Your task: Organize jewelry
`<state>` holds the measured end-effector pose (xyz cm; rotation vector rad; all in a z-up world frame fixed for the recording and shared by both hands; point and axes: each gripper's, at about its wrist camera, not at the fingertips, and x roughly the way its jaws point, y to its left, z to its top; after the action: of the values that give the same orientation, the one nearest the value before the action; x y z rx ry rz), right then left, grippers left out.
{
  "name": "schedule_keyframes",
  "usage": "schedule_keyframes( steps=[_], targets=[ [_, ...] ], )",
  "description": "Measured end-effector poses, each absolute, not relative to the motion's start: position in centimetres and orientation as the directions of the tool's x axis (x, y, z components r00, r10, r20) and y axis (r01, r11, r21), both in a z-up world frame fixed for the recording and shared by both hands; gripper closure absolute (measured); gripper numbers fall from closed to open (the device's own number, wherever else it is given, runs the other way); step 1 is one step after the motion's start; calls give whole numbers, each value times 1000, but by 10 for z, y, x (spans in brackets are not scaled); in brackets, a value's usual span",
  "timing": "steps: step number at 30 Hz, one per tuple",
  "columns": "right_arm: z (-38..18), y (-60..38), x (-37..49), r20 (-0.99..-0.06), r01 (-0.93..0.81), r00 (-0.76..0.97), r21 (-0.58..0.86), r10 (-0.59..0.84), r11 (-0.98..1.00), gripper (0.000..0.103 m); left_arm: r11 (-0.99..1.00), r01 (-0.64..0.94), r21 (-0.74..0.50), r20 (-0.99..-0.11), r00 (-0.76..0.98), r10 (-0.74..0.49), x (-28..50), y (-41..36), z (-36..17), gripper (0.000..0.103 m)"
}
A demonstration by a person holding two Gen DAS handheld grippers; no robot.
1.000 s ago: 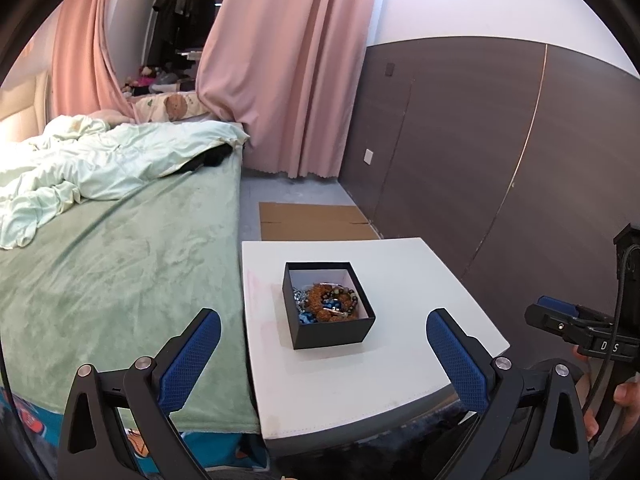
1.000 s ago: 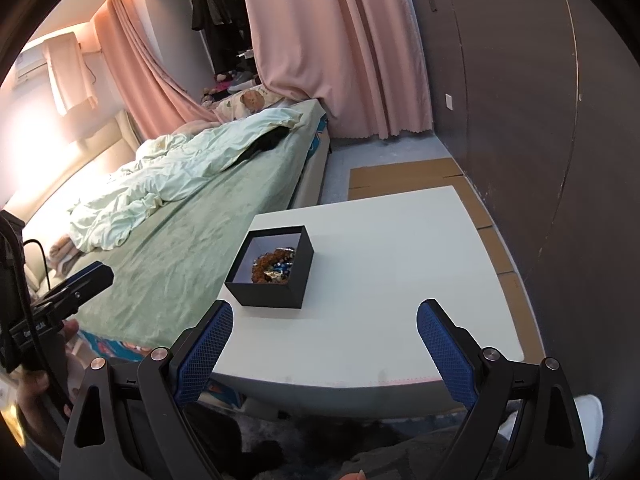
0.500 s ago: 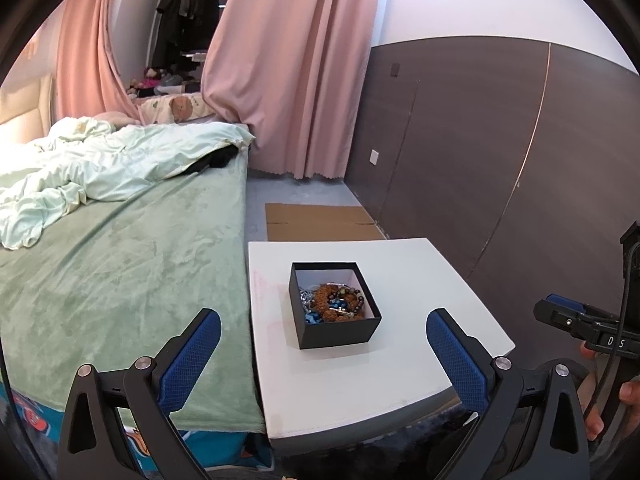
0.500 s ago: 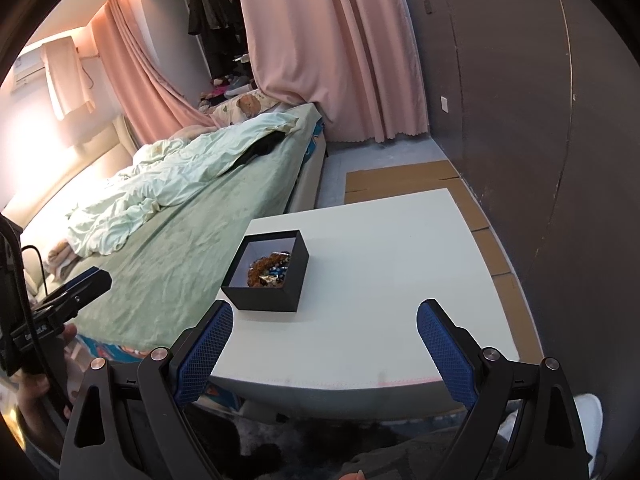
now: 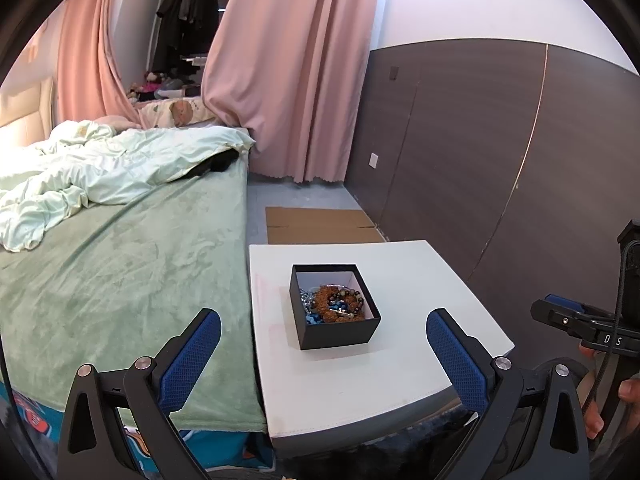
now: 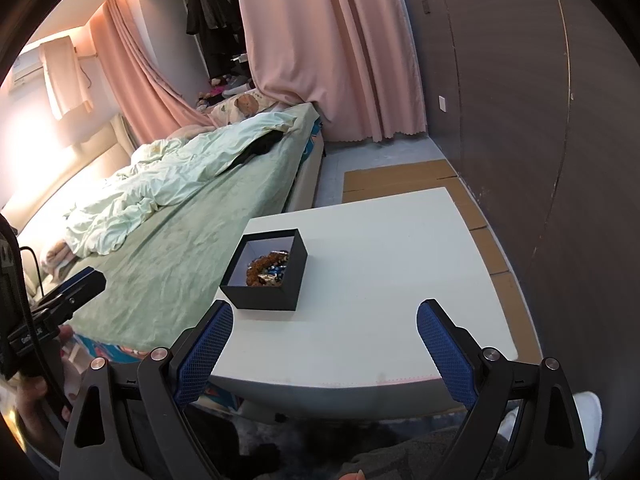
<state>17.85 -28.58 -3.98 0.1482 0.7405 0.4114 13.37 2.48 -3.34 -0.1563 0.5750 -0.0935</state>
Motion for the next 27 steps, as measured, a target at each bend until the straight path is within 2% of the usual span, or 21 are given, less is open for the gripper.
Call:
schedule_keyframes(
  steps=[19, 27],
  targets=[
    [-40, -285, 179, -625, -310, 663, 270, 411, 912, 9, 986, 43, -163, -532, 838, -125, 135, 21, -30, 0],
    [-41, -284, 179, -626, -311, 663, 270, 411, 911, 9, 996, 36, -85, -510, 857, -75, 131, 9, -25, 0]
  ],
)
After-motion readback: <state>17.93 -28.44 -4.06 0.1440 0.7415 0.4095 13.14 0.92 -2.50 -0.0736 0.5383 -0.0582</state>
